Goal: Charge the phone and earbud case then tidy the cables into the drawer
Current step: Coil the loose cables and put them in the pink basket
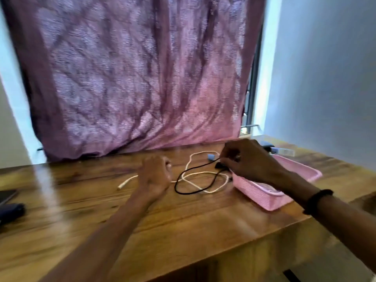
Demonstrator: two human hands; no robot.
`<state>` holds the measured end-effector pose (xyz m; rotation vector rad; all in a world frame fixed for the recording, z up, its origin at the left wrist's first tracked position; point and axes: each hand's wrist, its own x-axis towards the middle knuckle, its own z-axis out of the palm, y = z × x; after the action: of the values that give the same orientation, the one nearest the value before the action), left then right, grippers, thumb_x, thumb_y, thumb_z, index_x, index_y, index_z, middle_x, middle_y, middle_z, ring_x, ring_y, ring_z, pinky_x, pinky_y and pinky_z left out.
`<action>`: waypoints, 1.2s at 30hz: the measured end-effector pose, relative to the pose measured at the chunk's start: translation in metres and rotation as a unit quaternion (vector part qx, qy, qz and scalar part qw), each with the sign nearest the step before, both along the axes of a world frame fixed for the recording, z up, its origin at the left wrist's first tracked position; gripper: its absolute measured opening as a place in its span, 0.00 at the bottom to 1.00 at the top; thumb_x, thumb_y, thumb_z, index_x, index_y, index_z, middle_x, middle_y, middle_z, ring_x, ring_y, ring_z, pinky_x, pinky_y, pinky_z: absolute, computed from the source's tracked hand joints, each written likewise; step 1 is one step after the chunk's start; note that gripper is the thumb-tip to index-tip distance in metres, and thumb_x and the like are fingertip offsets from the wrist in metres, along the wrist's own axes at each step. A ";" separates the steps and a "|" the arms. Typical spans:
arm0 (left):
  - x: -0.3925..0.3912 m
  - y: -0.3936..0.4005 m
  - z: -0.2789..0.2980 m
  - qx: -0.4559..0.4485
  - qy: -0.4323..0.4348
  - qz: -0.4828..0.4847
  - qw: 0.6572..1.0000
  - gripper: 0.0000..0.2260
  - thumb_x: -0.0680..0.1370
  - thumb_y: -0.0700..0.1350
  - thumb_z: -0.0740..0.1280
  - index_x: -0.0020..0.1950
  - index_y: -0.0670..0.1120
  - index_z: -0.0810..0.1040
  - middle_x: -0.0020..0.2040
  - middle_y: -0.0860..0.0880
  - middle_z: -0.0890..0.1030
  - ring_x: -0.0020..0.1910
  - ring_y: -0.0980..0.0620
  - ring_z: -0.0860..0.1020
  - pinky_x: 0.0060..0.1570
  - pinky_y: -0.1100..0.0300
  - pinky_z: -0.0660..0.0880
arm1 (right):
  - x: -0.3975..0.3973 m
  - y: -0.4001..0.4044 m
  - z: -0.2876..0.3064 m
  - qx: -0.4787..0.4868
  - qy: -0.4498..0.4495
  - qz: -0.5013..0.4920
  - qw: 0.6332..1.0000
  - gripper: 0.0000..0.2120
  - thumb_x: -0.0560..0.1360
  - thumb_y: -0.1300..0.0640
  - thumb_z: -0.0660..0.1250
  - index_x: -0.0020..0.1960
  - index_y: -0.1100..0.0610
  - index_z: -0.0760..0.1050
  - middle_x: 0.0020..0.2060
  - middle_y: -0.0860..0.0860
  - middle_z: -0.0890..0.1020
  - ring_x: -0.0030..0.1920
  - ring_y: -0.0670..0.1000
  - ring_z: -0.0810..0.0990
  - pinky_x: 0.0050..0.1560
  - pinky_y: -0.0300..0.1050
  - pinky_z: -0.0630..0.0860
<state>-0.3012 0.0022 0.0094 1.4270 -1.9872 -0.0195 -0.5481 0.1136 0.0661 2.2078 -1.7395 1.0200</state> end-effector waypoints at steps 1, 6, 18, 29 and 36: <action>0.024 -0.006 -0.005 0.020 -0.041 0.027 0.999 0.12 0.79 0.48 0.66 0.59 0.52 0.84 0.58 0.47 0.85 0.61 0.43 0.79 0.62 0.51 0.75 | 0.024 -0.011 -0.003 0.004 0.005 0.030 1.000 0.03 0.73 0.56 0.74 0.41 0.52 0.84 0.33 0.43 0.84 0.36 0.41 0.83 0.38 0.33 0.76; 0.088 -0.026 -0.015 0.080 -0.103 0.061 0.990 0.10 0.78 0.49 0.68 0.55 0.51 0.85 0.56 0.47 0.85 0.58 0.45 0.81 0.58 0.54 0.77 | 0.113 -0.064 -0.037 0.089 0.000 0.108 0.990 0.06 0.77 0.51 0.71 0.51 0.52 0.83 0.41 0.46 0.86 0.41 0.43 0.83 0.46 0.40 0.80; 0.131 -0.064 -0.032 0.052 0.324 0.125 0.936 0.10 0.71 0.50 0.70 0.35 0.45 0.87 0.29 0.48 0.84 0.32 0.46 0.83 0.39 0.53 0.80 | 0.125 -0.144 -0.062 0.124 0.144 -0.199 0.961 0.16 0.81 0.45 0.62 0.56 0.56 0.78 0.57 0.60 0.81 0.60 0.62 0.78 0.57 0.54 0.75; 0.089 -0.042 -0.025 -0.160 0.252 -0.087 0.950 0.07 0.77 0.47 0.67 0.46 0.50 0.85 0.37 0.55 0.84 0.35 0.59 0.81 0.37 0.62 0.77 | 0.209 -0.145 -0.061 0.210 -0.532 0.117 0.812 0.21 0.87 0.51 0.56 0.41 0.61 0.75 0.30 0.56 0.82 0.28 0.54 0.80 0.29 0.46 0.75; 0.094 -0.039 -0.009 0.247 0.506 -0.233 0.793 0.20 0.84 0.55 0.60 0.40 0.48 0.84 0.37 0.47 0.83 0.36 0.50 0.82 0.41 0.54 0.79 | 0.215 -0.115 -0.032 0.442 -0.541 0.403 0.591 0.20 0.83 0.45 0.54 0.35 0.54 0.62 0.22 0.47 0.59 0.21 0.45 0.51 0.22 0.34 0.48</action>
<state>-0.2071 -0.0365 0.0009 0.8092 -1.3398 -1.3223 -0.3331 -0.0014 0.0343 3.6371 -1.6671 2.6210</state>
